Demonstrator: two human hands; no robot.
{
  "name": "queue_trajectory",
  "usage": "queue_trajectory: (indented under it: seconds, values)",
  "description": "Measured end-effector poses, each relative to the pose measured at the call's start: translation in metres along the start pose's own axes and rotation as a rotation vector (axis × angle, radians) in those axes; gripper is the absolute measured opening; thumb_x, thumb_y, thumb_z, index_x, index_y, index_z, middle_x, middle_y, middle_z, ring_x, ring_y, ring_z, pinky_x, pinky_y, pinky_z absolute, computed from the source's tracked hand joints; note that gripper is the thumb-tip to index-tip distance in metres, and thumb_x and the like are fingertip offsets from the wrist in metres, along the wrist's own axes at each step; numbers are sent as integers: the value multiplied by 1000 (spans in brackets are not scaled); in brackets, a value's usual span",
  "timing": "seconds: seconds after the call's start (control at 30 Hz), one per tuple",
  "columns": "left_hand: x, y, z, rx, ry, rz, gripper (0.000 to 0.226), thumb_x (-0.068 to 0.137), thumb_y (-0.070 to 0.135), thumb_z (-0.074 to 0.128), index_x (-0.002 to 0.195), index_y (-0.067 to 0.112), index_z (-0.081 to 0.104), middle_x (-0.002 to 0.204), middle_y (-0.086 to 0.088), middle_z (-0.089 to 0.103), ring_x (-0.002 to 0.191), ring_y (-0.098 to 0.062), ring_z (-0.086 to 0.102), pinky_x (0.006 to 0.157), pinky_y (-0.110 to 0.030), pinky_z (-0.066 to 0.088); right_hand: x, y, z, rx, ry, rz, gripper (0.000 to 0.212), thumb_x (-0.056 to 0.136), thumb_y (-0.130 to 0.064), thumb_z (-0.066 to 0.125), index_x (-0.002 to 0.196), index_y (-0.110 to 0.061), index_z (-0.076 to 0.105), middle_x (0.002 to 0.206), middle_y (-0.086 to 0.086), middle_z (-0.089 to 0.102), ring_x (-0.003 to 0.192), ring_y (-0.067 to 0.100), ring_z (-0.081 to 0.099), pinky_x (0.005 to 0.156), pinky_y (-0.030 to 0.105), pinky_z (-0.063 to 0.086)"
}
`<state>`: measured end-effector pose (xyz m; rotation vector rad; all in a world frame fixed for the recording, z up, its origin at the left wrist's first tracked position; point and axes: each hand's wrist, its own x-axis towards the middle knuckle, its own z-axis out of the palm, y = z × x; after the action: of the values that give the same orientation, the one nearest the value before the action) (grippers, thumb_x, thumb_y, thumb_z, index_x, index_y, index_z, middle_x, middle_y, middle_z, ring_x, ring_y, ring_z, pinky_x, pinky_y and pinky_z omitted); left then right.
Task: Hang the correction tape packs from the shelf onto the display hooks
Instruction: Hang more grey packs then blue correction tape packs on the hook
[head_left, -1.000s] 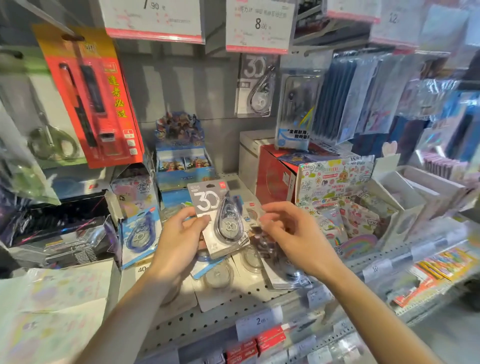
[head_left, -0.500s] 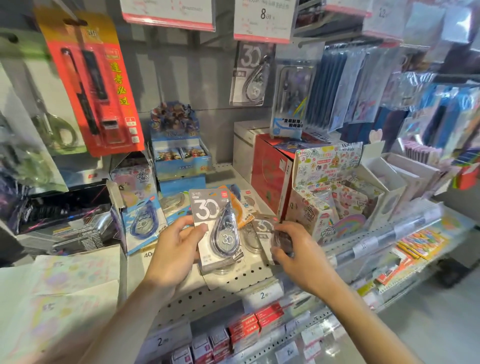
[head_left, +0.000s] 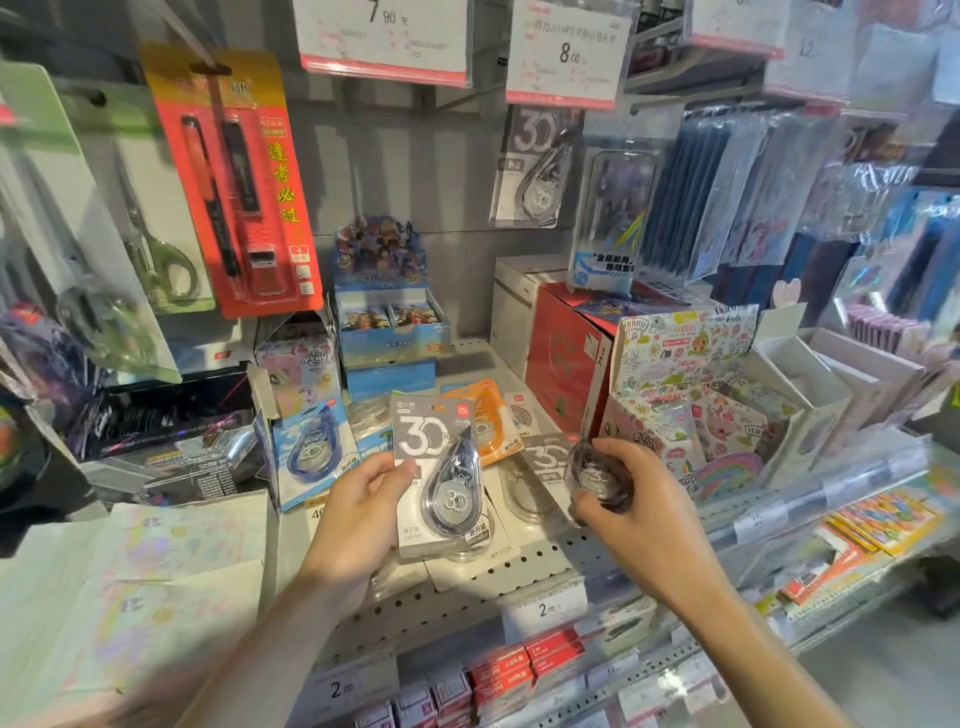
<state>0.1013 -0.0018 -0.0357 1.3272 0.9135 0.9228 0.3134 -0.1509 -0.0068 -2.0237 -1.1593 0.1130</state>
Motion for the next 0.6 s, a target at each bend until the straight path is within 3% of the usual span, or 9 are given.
queue_trajectory:
  seconds: [0.07, 0.23, 0.33, 0.4, 0.43, 0.5, 0.6]
  values:
    - [2, -1, 0, -5, 13, -19, 11, 105, 22, 57, 104, 20, 68, 43, 21, 58, 40, 4, 53, 37, -7, 36, -2, -3, -2, -32, 13, -5, 47, 86, -23, 77, 131, -23, 63, 120, -7, 66, 106, 16, 65, 94, 39, 52]
    - [8, -5, 0, -53, -5, -64, 12, 105, 24, 57, 101, 20, 68, 47, 20, 59, 36, 2, 51, 34, -12, 36, -4, -2, -6, 78, 48, 32, 42, 88, -25, 76, 129, -25, 64, 117, -8, 70, 103, 12, 68, 95, 42, 56]
    - [5, 1, 5, -134, -26, -73, 16, 106, 17, 54, 98, 15, 67, 49, 16, 64, 38, 0, 58, 35, -13, 41, -4, -1, -2, 257, 38, 1, 42, 89, -21, 78, 126, -31, 62, 122, -9, 69, 109, 2, 66, 96, 25, 55]
    - [4, 8, 9, -212, -56, -107, 16, 107, 14, 52, 103, 11, 67, 63, 6, 76, 50, -8, 71, 41, -19, 52, -4, -4, 5, 342, -4, -37, 47, 89, -19, 79, 129, -35, 60, 130, -12, 66, 116, -7, 63, 96, 10, 49]
    - [4, 10, 10, -231, -62, -119, 16, 107, 14, 52, 107, 10, 67, 73, 0, 81, 59, -13, 77, 46, -24, 57, -4, -6, 9, 358, -26, -56, 49, 89, -20, 80, 131, -37, 59, 133, -16, 65, 119, -10, 61, 98, 9, 47]
    - [3, 15, 11, -245, -74, -124, 16, 107, 15, 53, 111, 12, 68, 89, -8, 83, 74, -21, 81, 54, -30, 62, -3, -12, 18, 364, -63, -96, 54, 89, -22, 80, 136, -38, 59, 133, -25, 65, 122, -11, 60, 103, 14, 48]
    - [2, 22, 9, -295, -101, -122, 15, 105, 18, 57, 110, 12, 69, 97, -12, 83, 83, -26, 82, 59, -34, 64, 0, -26, 27, 377, -89, -174, 58, 87, -20, 82, 139, -34, 59, 137, -27, 62, 128, -10, 56, 110, 18, 46]
